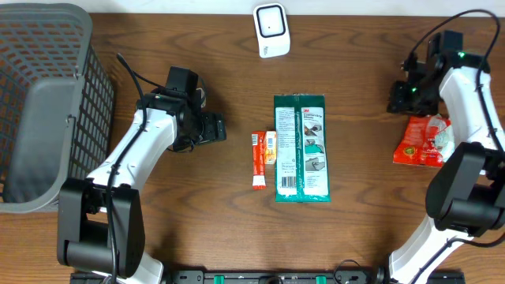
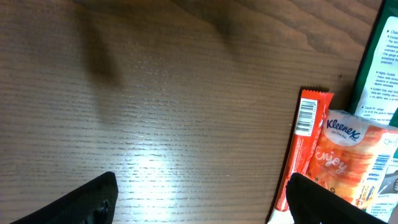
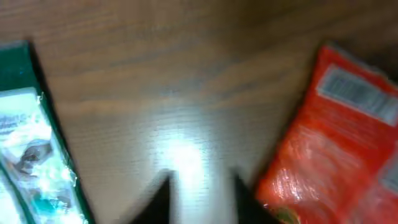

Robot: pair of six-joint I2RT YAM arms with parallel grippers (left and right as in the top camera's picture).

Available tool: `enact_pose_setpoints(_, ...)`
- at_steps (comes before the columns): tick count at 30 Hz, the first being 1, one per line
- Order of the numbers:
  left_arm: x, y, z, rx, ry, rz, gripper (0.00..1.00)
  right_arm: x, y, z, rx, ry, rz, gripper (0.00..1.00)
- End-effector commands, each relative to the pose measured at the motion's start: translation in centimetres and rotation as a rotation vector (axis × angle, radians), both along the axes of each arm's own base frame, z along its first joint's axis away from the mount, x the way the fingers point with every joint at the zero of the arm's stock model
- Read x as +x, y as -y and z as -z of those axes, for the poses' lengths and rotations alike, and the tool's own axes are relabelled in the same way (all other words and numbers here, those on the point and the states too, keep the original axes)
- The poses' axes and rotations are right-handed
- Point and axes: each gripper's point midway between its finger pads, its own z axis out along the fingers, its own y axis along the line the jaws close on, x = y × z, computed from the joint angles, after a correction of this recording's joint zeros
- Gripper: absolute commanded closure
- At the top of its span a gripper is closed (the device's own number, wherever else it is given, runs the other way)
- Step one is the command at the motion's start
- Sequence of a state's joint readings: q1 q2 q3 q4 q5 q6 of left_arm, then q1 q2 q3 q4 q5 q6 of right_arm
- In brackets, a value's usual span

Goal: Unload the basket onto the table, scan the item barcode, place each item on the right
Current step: 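Carry the red snack bag to the right edge and release it, then move the right gripper over the green gloves pack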

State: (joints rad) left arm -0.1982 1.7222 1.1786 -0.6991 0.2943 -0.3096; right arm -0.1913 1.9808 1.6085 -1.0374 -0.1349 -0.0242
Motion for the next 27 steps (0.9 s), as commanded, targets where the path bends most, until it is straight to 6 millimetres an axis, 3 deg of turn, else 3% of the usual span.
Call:
enact_pose_setpoints(1,0.3,0.1,-0.9,-0.010,0.027,0.010,0.13,-1.8,1.4,3.2,-0.090,-0.047,0.046,0.99)
enact_pose_setpoints(5,0.3,0.1,-0.9,-0.010,0.027,0.010,0.12,-3.4,5.7,5.4,-0.300,-0.081,0.125,0.99)
enact_pose_setpoints(10,0.3,0.1,-0.9,-0.011,0.027,0.011,0.13,-5.2,9.3,6.0,-0.371,-0.116,0.200,0.96)
enact_pose_setpoints(13,0.3,0.1,-0.9,-0.011,0.027,0.011,0.13,-6.2,11.0,6.1,-0.365,-0.133,0.248,0.93)
enact_pose_setpoints(16,0.3,0.1,-0.9,-0.010,0.028,0.010,0.13,-6.4,10.9,6.4,-0.289,-0.128,0.269,0.90)
enact_pose_setpoints(19,0.3,0.1,-0.9,-0.011,0.027,0.011,0.13,-5.8,9.5,6.6,-0.199,-0.104,0.259,0.77)
enact_pose_setpoints(21,0.3,0.1,-0.9,-0.011,0.027,0.011,0.13,-5.6,8.9,6.6,-0.186,-0.099,0.247,0.61)
enact_pose_setpoints(22,0.3,0.1,-0.9,-0.010,0.028,0.010,0.13,-5.4,8.3,6.6,-0.169,-0.095,0.235,0.49)
enact_pose_setpoints(23,0.3,0.1,-0.9,-0.010,0.028,0.010,0.13,-5.2,7.8,6.6,-0.155,-0.091,0.228,0.45)
enact_pose_setpoints(24,0.3,0.1,-0.9,-0.010,0.028,0.010,0.13,-4.9,6.7,6.7,-0.113,-0.082,0.211,0.31)
enact_pose_setpoints(27,0.3,0.1,-0.9,-0.010,0.028,0.010,0.12,-3.8,2.8,6.5,0.031,-0.052,0.157,0.02)
